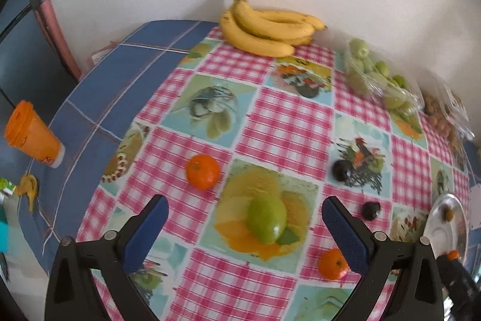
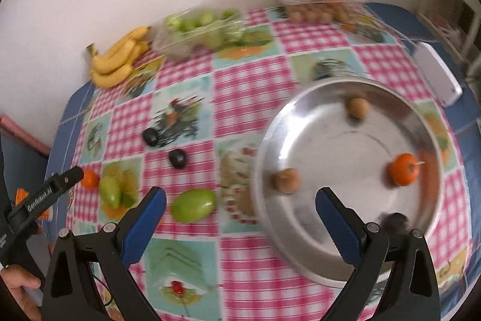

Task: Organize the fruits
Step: 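Move the left tool to a loose orange while the right tool approaches a green mango, then close the right tool on the green mango while the left tool closes on the orange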

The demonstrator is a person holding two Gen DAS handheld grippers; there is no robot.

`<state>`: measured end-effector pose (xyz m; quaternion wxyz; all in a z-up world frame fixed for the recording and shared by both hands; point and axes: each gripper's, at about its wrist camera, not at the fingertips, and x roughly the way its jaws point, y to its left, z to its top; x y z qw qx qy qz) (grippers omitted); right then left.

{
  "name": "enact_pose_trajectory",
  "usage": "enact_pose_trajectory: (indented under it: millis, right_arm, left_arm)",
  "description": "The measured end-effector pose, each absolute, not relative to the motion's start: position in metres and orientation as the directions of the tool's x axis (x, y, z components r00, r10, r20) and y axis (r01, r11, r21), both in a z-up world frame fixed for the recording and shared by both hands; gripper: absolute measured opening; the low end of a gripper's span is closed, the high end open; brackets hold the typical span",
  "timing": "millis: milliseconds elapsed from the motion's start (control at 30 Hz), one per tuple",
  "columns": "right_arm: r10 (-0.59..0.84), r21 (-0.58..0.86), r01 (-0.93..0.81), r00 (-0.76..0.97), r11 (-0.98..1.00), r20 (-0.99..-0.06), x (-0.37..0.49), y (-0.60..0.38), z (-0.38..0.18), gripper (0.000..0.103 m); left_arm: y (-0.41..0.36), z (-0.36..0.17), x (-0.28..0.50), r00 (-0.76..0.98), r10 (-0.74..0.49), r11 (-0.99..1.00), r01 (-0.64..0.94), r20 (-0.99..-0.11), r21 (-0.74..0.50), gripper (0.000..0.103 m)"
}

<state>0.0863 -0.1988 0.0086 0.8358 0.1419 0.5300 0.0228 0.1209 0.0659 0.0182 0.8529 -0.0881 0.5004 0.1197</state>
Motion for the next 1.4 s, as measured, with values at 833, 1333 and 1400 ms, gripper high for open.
enact_pose_trajectory:
  millis: [833, 1333, 1400]
  right_arm:
    - [0.156, 0.155, -0.026, 0.279, 0.988, -0.948, 0.106, -0.139, -0.045, 0.085]
    - [0.151, 0.145, -0.042, 0.25, 0.989, -0.956, 0.114, -0.13, -0.061, 0.062]
    - [0.152, 0.145, -0.046, 0.255, 0.988, -0.955, 0.114, -0.128, -0.059, 0.059]
  left_arm:
    - [0.045, -0.033, 0.132, 0.331, -0.006, 0.975, -0.209, -0.944, -0.08, 0.103]
    - [0.019, -0.041, 0.129, 0.282, -0.118, 0.973, -0.159, -0.952, -0.168, 0.097]
    - [0.014, -0.042, 0.129, 0.276, -0.137, 0.972, -0.148, -0.951, -0.183, 0.097]
